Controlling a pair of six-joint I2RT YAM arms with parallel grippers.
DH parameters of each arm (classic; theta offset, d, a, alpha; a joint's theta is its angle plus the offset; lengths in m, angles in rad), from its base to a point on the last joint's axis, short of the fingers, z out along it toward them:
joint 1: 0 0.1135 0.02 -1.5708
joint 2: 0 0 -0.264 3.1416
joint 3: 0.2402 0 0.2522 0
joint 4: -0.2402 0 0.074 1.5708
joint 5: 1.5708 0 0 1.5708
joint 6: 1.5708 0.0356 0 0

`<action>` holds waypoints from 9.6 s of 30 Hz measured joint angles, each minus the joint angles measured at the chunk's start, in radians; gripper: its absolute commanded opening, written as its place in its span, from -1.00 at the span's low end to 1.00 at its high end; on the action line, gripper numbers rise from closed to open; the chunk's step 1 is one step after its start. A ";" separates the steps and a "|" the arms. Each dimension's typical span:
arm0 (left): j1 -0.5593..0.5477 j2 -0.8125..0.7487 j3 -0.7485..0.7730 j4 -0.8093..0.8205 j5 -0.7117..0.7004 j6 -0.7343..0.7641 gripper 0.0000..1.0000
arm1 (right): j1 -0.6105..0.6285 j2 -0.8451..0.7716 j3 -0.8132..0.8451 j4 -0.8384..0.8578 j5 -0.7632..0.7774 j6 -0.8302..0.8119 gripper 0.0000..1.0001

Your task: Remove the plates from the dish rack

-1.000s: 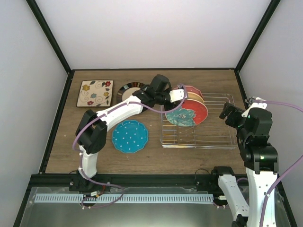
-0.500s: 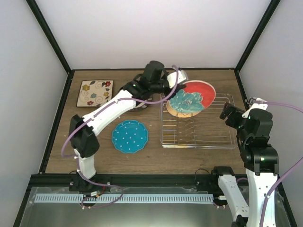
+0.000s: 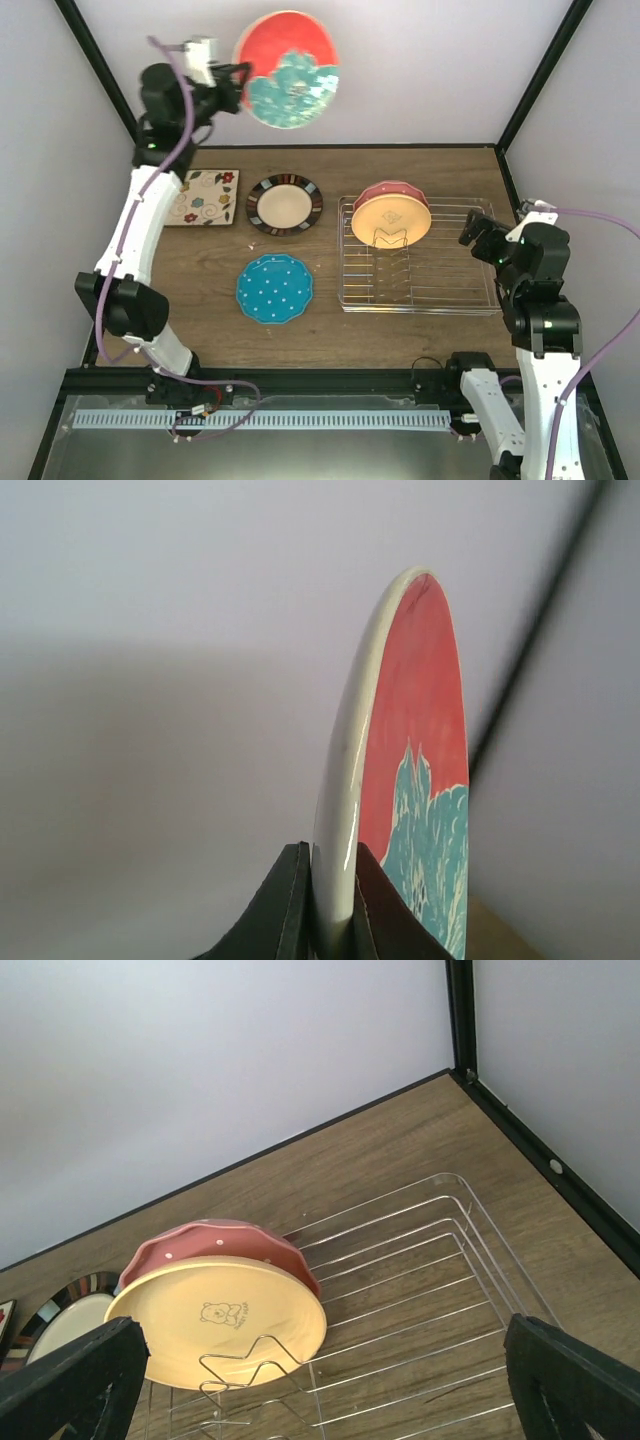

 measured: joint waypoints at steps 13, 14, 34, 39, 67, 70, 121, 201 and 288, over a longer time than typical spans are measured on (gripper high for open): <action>0.502 -0.005 -0.607 -0.006 -0.044 -0.491 -0.92 | 0.000 0.076 -0.010 0.084 -0.060 -0.012 1.00; 0.506 -0.006 -0.642 -0.009 -0.043 -0.509 -0.92 | 0.000 0.078 -0.014 0.088 -0.064 -0.014 1.00; 0.299 0.168 -0.698 0.135 0.107 -0.566 -0.92 | 0.000 0.098 -0.021 0.101 -0.088 -0.032 1.00; 0.257 0.237 -0.673 0.133 0.112 -0.553 -0.92 | 0.000 0.072 -0.014 0.066 -0.060 -0.031 0.99; 0.208 0.331 -0.597 0.143 0.111 -0.513 0.55 | 0.000 0.014 0.018 -0.045 0.025 -0.012 1.00; 0.207 0.331 -0.608 0.135 0.109 -0.508 0.65 | 0.000 0.015 0.018 -0.046 0.024 -0.013 1.00; -0.077 0.221 -0.161 0.024 -0.127 0.024 0.47 | 0.000 -0.008 0.011 -0.053 0.015 -0.012 1.00; -0.284 0.180 -0.009 0.068 -0.520 0.493 -0.92 | 0.000 -0.025 -0.002 -0.036 0.016 -0.012 1.00; -0.367 0.417 -0.027 -0.322 0.133 0.752 0.77 | 0.000 -0.094 0.004 -0.129 0.026 0.021 1.00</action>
